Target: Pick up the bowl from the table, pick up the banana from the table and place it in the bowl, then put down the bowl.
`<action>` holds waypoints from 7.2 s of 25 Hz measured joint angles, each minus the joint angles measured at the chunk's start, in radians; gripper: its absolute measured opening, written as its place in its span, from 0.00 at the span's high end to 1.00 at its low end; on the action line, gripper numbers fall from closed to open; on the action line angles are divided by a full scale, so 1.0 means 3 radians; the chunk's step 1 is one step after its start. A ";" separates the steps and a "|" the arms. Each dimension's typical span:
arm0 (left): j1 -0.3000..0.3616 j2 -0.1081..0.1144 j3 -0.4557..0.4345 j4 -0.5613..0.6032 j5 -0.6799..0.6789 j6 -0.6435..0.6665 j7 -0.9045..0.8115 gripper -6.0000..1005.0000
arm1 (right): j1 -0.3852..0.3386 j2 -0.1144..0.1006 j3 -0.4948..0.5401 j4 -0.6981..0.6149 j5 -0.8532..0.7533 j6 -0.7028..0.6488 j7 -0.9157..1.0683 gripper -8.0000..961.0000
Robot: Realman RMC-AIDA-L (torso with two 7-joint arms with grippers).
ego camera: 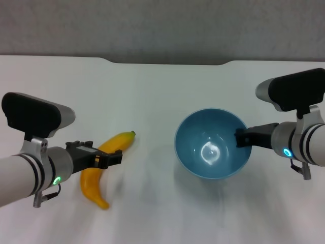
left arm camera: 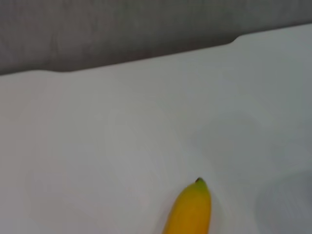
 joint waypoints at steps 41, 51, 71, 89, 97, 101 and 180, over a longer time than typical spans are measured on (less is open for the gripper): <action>-0.0566 0.0004 -0.0014 0.1196 -0.0033 0.0316 -0.0125 0.32 | -0.0104 -0.0005 -0.0100 0.0204 -0.0047 0.0082 0.0000 0.95; -0.0078 0.0022 -0.0171 0.0381 -0.0043 0.0308 -0.0159 0.48 | -0.0138 -0.0004 -0.0100 0.0130 -0.0041 0.0088 0.0000 0.94; 0.0111 0.0013 -0.0079 -0.0726 -0.1464 -0.0199 0.0620 0.48 | 0.0255 0.0015 -0.0392 -0.0146 0.0380 0.0172 0.0007 0.92; -0.0115 0.0002 -0.0081 -0.0082 -0.2537 -0.0168 0.1484 0.44 | 0.0331 0.0009 -0.0548 -0.0035 0.0525 0.0259 0.0004 0.91; -0.0126 0.0003 -0.0087 -0.0015 -0.2551 -0.0100 0.1530 0.35 | 0.0327 0.0008 -0.0551 -0.0027 0.0517 0.0257 0.0002 0.90; -0.0104 0.0013 -0.0132 -0.0031 -0.2549 -0.0095 0.1534 0.26 | 0.0323 0.0006 -0.0546 -0.0034 0.0516 0.0246 0.0002 0.90; 0.0743 -0.0001 -0.1225 0.0042 -0.3047 0.0228 0.2746 0.10 | -0.0956 -0.0001 -0.0287 0.0861 -0.0863 0.1143 0.0016 0.06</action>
